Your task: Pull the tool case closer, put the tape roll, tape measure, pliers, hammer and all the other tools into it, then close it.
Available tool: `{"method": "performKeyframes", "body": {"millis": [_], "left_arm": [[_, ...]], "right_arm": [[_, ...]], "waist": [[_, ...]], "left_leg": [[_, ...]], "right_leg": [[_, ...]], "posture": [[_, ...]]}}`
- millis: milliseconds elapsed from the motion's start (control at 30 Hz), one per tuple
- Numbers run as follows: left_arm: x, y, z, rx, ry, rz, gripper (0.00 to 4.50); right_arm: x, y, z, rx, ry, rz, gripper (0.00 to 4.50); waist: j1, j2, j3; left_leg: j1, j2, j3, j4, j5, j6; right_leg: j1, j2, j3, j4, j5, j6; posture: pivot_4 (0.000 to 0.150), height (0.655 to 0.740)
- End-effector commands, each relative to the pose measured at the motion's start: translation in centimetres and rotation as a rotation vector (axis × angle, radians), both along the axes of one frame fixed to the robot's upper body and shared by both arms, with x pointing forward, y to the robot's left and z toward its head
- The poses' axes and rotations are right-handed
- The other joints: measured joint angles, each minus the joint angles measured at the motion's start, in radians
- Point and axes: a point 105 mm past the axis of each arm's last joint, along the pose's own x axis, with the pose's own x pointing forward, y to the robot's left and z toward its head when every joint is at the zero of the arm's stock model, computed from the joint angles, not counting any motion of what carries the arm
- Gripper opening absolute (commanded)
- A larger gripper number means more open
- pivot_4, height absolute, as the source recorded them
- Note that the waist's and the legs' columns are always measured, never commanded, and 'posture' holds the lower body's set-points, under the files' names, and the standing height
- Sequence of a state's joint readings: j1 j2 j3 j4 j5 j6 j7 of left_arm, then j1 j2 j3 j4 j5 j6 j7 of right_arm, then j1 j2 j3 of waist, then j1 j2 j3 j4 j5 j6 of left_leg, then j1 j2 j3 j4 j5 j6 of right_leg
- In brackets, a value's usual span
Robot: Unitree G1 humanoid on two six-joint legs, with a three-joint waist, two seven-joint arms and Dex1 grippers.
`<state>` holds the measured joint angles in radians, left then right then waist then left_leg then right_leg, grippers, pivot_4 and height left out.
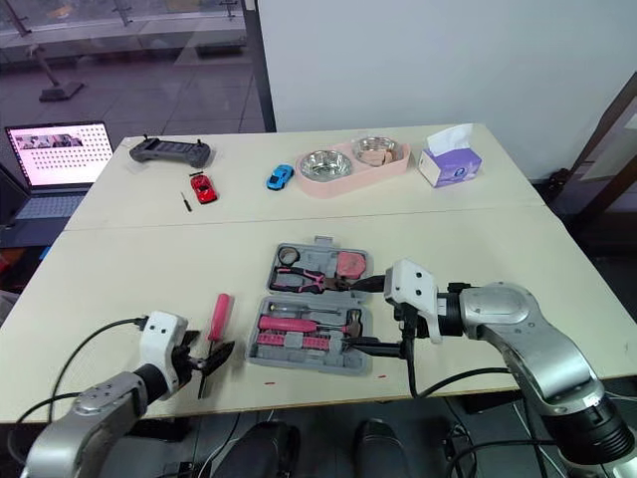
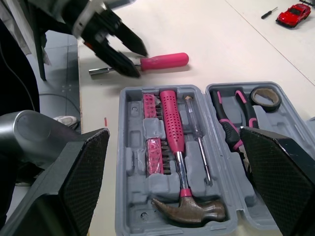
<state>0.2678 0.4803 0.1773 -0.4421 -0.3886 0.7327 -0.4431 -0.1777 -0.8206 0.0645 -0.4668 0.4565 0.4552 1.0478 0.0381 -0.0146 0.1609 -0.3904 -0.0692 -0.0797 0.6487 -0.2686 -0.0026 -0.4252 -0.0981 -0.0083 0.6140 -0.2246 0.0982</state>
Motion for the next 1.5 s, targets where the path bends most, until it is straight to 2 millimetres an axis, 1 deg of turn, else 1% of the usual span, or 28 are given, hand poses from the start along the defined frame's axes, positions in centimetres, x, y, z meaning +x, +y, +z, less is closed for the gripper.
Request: {"method": "performKeyframes", "body": {"millis": [33,67,133,167,200,233,300,333,367,400,433,500,533,600,633,667,733,767,833,933,967,1067,1167,1233,1267,1367,1467,1500], "left_arm": [[0.4,2.0,4.4,0.027,-0.044,-0.102,4.45],[0.6,2.7,5.6,0.042,-0.044,-0.144,4.45],[0.7,3.0,7.3,0.051,-0.027,-0.259,4.45],[0.7,3.2,8.2,0.074,-0.013,-0.346,4.45],[0.8,3.3,9.2,0.124,-0.004,-0.478,4.45],[0.8,3.4,9.9,0.163,0.009,-0.568,4.45],[0.8,3.8,10.5,0.219,0.031,-0.691,4.45],[1.8,3.9,11.4,0.382,-0.049,-0.895,4.45],[2.2,4.3,11.7,0.521,-0.073,-1.055,4.45],[2.9,4.5,11.9,0.653,-0.086,-1.201,4.45],[3.4,4.1,12.0,0.756,-0.124,-1.349,4.45],[4.8,3.1,11.7,0.949,-0.202,-1.583,4.45],[5.4,2.9,11.5,1.025,-0.231,-1.673,4.45],[6.5,3.0,10.9,1.190,-0.232,-1.849,4.45],[6.9,3.0,10.7,1.257,-0.231,-1.939,4.45],[7.2,2.3,10.5,1.299,-0.244,-2.027,4.45],[7.6,0.9,10.0,1.337,-0.275,-2.163,4.45],[7.6,0.4,9.7,1.343,-0.289,-2.216,4.45],[7.4,-0.2,8.8,1.328,-0.300,-2.301,4.45],[7.0,-1.1,7.3,1.291,-0.331,-2.372,4.45],[6.9,-1.2,7.0,1.282,-0.336,-2.382,4.45],[6.2,-2.2,4.4,1.217,-0.333,-2.410,4.45],[6.0,-3.4,2.7,1.179,-0.354,-2.383,4.45],[6.3,-3.5,1.8,1.203,-0.332,-2.367,4.45],[6.4,-3.5,1.6,1.211,-0.326,-2.352,4.45],[6.4,-2.8,0.5,1.240,-0.280,-2.343,4.45],[6.4,-2.2,0.0,1.258,-0.252,-2.344,3.63],[6.4,-2.1,-0.1,1.261,-0.246,-2.341,3.22]], "right_arm": [[0.2,0.0,1.0,0.032,-0.046,-0.014,4.50],[0.3,-0.1,1.0,0.036,-0.048,-0.022,4.50],[0.5,0.0,1.1,0.049,-0.054,-0.038,4.50],[0.6,0.1,1.2,0.058,-0.057,-0.045,4.50],[0.6,0.2,1.3,0.068,-0.062,-0.053,4.50],[0.7,0.2,1.4,0.074,-0.065,-0.059,4.50],[0.7,0.3,1.5,0.079,-0.068,-0.064,4.50],[0.7,0.4,1.5,0.078,-0.073,-0.067,4.50],[0.7,0.5,1.5,0.077,-0.077,-0.069,4.50],[0.6,0.6,1.6,0.077,-0.081,-0.071,4.50],[0.6,0.7,1.7,0.078,-0.085,-0.074,4.50],[0.5,0.8,1.8,0.084,-0.093,-0.082,4.50],[0.6,0.9,1.9,0.088,-0.095,-0.089,4.50],[0.6,1.0,2.0,0.096,-0.096,-0.101,4.50],[0.6,1.0,2.1,0.103,-0.094,-0.108,4.50],[0.6,0.9,2.1,0.107,-0.094,-0.120,4.50],[0.6,0.9,2.1,0.105,-0.098,-0.134,4.50],[0.5,0.9,2.1,0.106,-0.099,-0.138,4.50],[0.4,0.8,2.1,0.107,-0.102,-0.155,4.50],[0.2,0.7,2.1,0.107,-0.103,-0.176,4.50],[0.2,0.7,2.1,0.109,-0.104,-0.182,4.50],[-0.1,0.7,2.2,0.109,-0.103,-0.196,4.50],[-0.2,0.6,2.3,0.109,-0.103,-0.208,4.50],[-0.2,0.5,2.4,0.105,-0.103,-0.216,4.50],[-0.3,0.5,2.4,0.106,-0.102,-0.218,4.50],[-0.3,0.5,2.6,0.107,-0.100,-0.221,4.50],[-0.3,0.4,2.7,0.108,-0.099,-0.224,4.50],[-0.3,0.4,2.7,0.107,-0.098,-0.225,4.50]], "waist": [[0.003,-0.003,0.002],[0.003,-0.003,0.002],[0.003,-0.003,0.003],[0.001,-0.002,0.003],[0.001,-0.002,0.003],[-0.001,-0.002,0.004],[-0.002,0.000,0.005],[-0.003,0.001,0.005],[0.003,0.002,0.006],[0.003,0.001,0.006],[0.008,0.001,0.006],[0.006,0.001,0.006],[0.004,0.001,0.006],[-0.001,0.000,0.006],[-0.003,0.000,0.006],[-0.003,-0.002,0.007],[-0.003,-0.003,0.008],[-0.003,-0.003,0.008],[-0.004,-0.004,0.009],[-0.005,-0.004,0.009],[-0.005,-0.005,0.009],[-0.006,-0.004,0.009],[-0.005,-0.005,0.009],[-0.002,-0.006,0.010],[-0.001,-0.004,0.009],[0.003,0.000,0.006],[0.003,0.009,0.001],[0.003,0.011,0.001]], "left_leg": [[0.000,0.000,0.000,0.000,0.000,0.000],[0.000,0.000,-0.001,0.001,0.000,0.000],[0.000,0.000,-0.002,0.001,0.000,-0.001],[0.000,0.000,-0.002,0.001,0.000,-0.001],[0.000,-0.001,-0.001,0.000,0.000,-0.001],[0.000,-0.002,0.000,0.000,0.000,-0.001],[-0.001,-0.002,0.001,-0.001,0.000,0.000],[-0.001,-0.002,0.002,-0.001,0.000,0.000],[-0.001,-0.002,0.003,-0.002,0.000,0.001],[-0.001,-0.002,0.003,-0.001,0.000,0.000],[-0.002,-0.001,0.002,-0.001,0.001,-0.001],[-0.002,-0.001,0.002,-0.001,0.001,-0.002],[-0.003,-0.001,0.002,-0.001,0.001,-0.002],[-0.003,-0.002,0.003,-0.001,0.001,-0.001],[-0.003,-0.002,0.005,-0.001,0.000,0.000],[-0.002,-0.002,0.006,0.000,0.000,0.001],[-0.003,-0.001,0.006,0.000,-0.001,0.002],[-0.003,-0.001,0.006,0.000,-0.001,0.003],[-0.003,-0.001,0.006,0.000,-0.001,0.004],[-0.003,-0.002,0.007,0.002,-0.002,0.006],[-0.003,-0.001,0.007,0.002,-0.002,0.006],[-0.003,-0.002,0.007,0.003,-0.002,0.006],[-0.002,-0.002,0.007,0.004,-0.003,0.007],[-0.002,-0.002,0.006,0.007,-0.003,0.007],[-0.003,-0.001,0.006,0.009,-0.003,0.007],[0.000,-0.002,0.004,0.011,-0.003,0.007],[0.002,-0.002,0.004,0.011,-0.003,0.007],[0.004,-0.002,0.004,0.011,-0.003,0.007]], "right_leg": [[0.000,0.000,0.000,0.000,0.000,0.000],[0.000,0.000,-0.001,0.000,0.000,0.000],[0.000,0.000,-0.002,0.001,0.000,0.000],[0.000,0.000,-0.003,0.000,0.000,0.000],[0.000,0.000,-0.003,0.000,0.000,0.000],[0.000,0.000,-0.003,0.000,0.000,0.000],[-0.001,0.000,-0.002,-0.001,0.000,-0.001],[-0.001,-0.001,-0.002,-0.001,0.000,-0.001],[-0.002,-0.001,-0.001,-0.002,0.000,-0.001],[-0.002,-0.002,-0.001,-0.001,0.000,-0.001],[-0.003,-0.001,-0.003,-0.002,0.001,-0.003],[-0.002,-0.001,-0.003,-0.003,0.003,-0.005],[-0.002,-0.001,-0.002,-0.003,0.003,-0.005],[-0.002,-0.003,0.000,-0.003,0.003,-0.005],[-0.003,-0.003,0.001,-0.003,0.003,-0.005],[-0.003,-0.002,0.002,-0.003,0.003,-0.005],[-0.004,0.000,0.001,-0.003,0.004,-0.004],[-0.004,0.001,0.001,-0.002,0.005,-0.001],[-0.004,0.001,0.001,-0.001,0.005,0.001],[-0.004,0.001,0.001,0.000,0.004,0.005],[-0.004,0.001,0.001,0.000,0.005,0.007],[-0.003,0.001,0.001,0.001,0.005,0.009],[-0.001,0.001,0.001,0.001,0.006,0.010],[0.000,0.002,0.001,0.001,0.006,0.010],[0.000,0.003,0.001,0.001,0.006,0.010],[0.005,0.003,0.000,0.001,0.006,0.011],[0.009,0.002,0.000,0.001,0.005,0.012],[0.011,0.002,0.000,0.001,0.005,0.012]], "posture": [[0.150,0.7400],[0.150,0.7400],[0.150,0.7400],[0.150,0.7400],[0.150,0.7400],[0.150,0.7400],[0.150,0.7400],[0.150,0.7400],[0.150,0.7400],[0.150,0.7400],[0.150,0.7400],[0.150,0.7400],[0.150,0.7400],[0.150,0.7400],[0.150,0.7400],[0.150,0.7400],[0.150,0.7400],[0.150,0.7400],[0.150,0.7400],[0.150,0.7400],[0.150,0.7400],[0.150,0.7400],[0.150,0.7400],[0.150,0.7400],[0.150,0.7400],[0.150,0.7400],[0.150,0.7400],[0.150,0.7400]]}}
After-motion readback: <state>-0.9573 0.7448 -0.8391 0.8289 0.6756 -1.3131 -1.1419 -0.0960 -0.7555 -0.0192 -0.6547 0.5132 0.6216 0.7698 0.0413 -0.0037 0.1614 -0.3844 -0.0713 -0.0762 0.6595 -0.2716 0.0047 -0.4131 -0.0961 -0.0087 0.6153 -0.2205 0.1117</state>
